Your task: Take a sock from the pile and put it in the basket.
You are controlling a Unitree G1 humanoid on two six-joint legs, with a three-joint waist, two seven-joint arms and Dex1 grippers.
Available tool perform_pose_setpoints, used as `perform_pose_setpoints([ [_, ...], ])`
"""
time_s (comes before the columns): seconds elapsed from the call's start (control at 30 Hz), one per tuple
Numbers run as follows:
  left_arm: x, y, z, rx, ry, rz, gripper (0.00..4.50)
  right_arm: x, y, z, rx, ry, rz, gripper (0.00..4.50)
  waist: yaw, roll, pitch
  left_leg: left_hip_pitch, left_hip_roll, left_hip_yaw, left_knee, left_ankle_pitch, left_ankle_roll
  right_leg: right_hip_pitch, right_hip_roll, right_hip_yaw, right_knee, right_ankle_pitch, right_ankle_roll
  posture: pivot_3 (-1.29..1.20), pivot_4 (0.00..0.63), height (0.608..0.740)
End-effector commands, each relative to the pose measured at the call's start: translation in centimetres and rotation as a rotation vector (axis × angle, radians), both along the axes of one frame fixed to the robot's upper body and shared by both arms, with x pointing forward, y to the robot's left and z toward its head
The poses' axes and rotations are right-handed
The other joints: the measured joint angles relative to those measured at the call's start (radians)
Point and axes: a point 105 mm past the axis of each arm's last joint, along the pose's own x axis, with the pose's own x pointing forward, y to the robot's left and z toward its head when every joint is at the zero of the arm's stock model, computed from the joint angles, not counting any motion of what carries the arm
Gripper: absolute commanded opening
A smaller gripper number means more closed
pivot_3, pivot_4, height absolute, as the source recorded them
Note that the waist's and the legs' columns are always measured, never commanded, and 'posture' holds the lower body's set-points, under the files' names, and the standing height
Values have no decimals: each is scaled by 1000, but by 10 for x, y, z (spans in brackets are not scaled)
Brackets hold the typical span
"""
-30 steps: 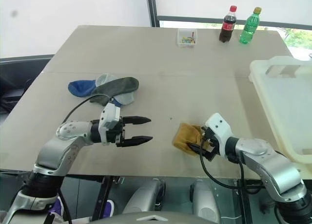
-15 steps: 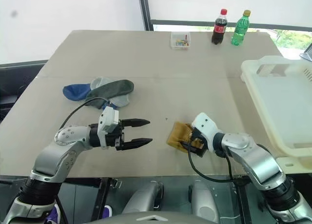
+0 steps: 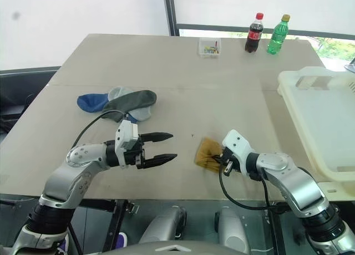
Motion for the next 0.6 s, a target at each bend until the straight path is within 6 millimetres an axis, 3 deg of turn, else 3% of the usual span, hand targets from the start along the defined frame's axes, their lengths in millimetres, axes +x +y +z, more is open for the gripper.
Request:
perform_pose_setpoints([
  [0.03,1,-3,14,-19,-71,-4,3357,14,-10,22,149,-26,-111,117,-1,1,1,0,0,0,0,0,0,0,0,0,0,0,0,0,150,740],
  [0.1,3,-4,16,-33,-78,12,3357,21,-13,51,300,-73,-151,117,-2,1,2,-1,0,0,0,0,0,-1,0,0,0,0,0,0,150,740],
  [0.2,6,-6,21,-71,-82,37,3357,38,-38,92,454,-159,-256,115,-2,9,10,-4,-1,1,0,0,0,-4,0,1,0,3,-4,0,150,740],
  [0.33,13,-12,32,-150,-91,75,3357,70,-104,151,597,-321,-491,114,0,11,12,-7,-2,1,-1,0,0,-7,1,0,0,5,0,0,150,740],
  [0.37,14,-13,34,-159,-91,80,3357,73,-110,157,610,-334,-516,114,3,11,12,-8,-3,1,-1,0,0,-7,2,0,0,5,0,0,150,740],
  [0.43,21,-22,49,-248,-93,97,3357,96,-157,179,639,-409,-732,114,4,11,12,-9,-4,1,-1,0,0,-9,2,0,0,5,0,0,150,740],
  [0.5,25,-30,59,-297,-99,101,3357,113,-197,189,623,-440,-926,114,2,12,13,-12,-5,3,0,1,1,-12,1,1,1,6,0,0,150,740],
  [0.6,27,-37,63,-319,-103,106,3357,130,-215,181,510,-412,-1014,114,-3,12,13,-17,-6,4,1,1,1,-17,1,2,2,6,0,0,150,740],
])
